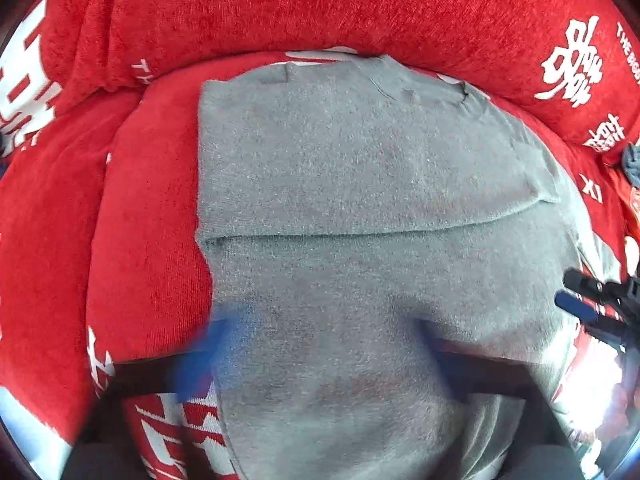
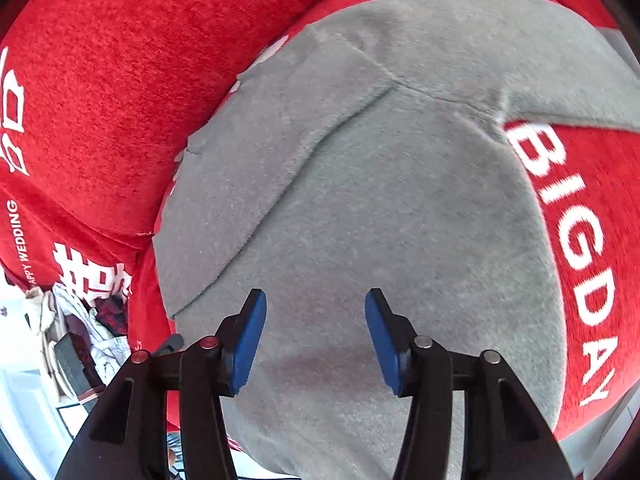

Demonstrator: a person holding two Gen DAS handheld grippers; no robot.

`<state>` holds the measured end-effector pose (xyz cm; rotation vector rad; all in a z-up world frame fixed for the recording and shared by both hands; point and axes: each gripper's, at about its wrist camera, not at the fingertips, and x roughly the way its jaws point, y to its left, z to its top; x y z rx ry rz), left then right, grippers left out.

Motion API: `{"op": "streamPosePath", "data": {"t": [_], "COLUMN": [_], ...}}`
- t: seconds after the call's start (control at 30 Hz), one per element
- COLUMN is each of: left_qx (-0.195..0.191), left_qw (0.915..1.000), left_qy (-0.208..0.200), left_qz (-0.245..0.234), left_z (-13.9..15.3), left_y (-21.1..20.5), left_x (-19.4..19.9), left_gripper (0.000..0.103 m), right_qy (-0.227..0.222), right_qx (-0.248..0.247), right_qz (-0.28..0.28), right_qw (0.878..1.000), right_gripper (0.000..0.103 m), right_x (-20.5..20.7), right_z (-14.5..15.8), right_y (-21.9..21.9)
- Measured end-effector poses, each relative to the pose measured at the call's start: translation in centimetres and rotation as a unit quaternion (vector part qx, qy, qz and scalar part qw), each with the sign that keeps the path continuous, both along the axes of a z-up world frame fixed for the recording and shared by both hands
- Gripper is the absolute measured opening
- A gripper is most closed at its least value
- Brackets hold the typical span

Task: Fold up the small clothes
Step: 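Grasp the cuff of the other sleeve with the right tool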

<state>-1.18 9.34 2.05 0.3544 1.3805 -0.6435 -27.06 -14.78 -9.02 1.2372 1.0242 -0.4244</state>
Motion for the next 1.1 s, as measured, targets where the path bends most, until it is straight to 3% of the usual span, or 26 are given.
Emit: {"op": "streamPosePath", "data": {"t": [0.23, 0.47, 0.6, 0.8, 1.1], "left_qx": [0.018, 0.027, 0.027, 0.02, 0.007], "left_qw": [0.9988, 0.9973, 0.9962, 0.9929, 0.9894], "left_qy": [-0.023, 0.002, 0.006, 0.008, 0.016], "left_qz": [-0.038, -0.068, -0.082, -0.117, -0.144], "left_z": [0.7, 0.0, 0.0, 0.1, -0.2], "left_y": [-3.0, -6.6, -9.2, -13.5, -18.6], "left_x": [-2.0, -2.8, -4.1, -6.7, -9.7], "left_gripper": [0.102, 0.102, 0.102, 0.102, 0.102], "right_qy": [-0.002, -0.008, -0.023, -0.025, -0.05], "right_qx": [0.017, 0.02, 0.027, 0.029, 0.027], "right_qz": [-0.025, -0.07, -0.126, -0.228, -0.379], "right_qw": [1.0, 0.997, 0.991, 0.973, 0.924], "right_gripper": [0.056, 0.056, 0.056, 0.056, 0.056], "right_x": [-2.8, -7.1, -10.9, -17.8, -26.5], "right_z": [-0.9, -1.3, -1.7, -2.4, -3.9], "right_y": [-0.6, -3.0, -5.5, -10.1, -16.0]}}
